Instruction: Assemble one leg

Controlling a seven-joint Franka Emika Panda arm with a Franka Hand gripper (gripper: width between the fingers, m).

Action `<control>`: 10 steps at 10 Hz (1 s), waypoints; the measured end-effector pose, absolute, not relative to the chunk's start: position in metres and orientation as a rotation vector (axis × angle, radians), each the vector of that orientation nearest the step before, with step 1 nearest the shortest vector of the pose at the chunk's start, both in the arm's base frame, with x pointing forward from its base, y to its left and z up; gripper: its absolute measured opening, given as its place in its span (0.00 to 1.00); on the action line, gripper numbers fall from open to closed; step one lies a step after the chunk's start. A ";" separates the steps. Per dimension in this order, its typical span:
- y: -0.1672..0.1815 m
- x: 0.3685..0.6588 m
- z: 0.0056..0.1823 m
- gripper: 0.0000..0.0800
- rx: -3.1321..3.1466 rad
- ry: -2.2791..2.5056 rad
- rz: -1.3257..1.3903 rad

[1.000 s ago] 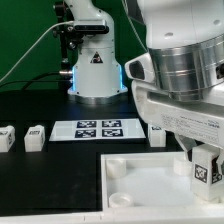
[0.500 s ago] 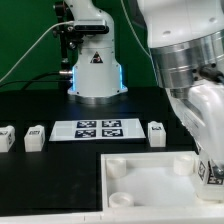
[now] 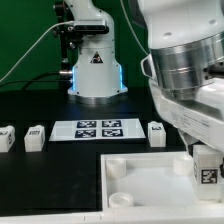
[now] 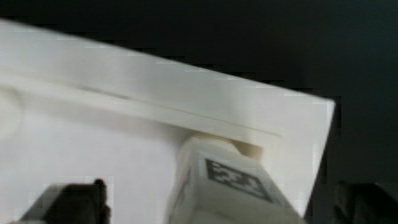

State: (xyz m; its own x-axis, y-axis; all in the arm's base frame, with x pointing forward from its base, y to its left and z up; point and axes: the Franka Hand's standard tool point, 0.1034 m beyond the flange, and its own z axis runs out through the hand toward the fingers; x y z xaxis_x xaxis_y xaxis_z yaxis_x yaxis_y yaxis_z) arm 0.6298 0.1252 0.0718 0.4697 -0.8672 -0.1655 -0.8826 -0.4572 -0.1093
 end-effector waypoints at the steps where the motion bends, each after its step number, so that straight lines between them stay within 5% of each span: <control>1: 0.126 0.633 0.073 0.80 -2.632 1.354 0.103; 8: 0.113 0.646 0.071 0.81 -3.012 0.010 -0.075; 10: 0.114 0.646 0.071 0.81 -3.005 0.071 -0.074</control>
Offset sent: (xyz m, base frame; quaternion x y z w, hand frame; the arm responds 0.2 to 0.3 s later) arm 0.0000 0.0000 0.0000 0.0000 0.0000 -0.2667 0.9638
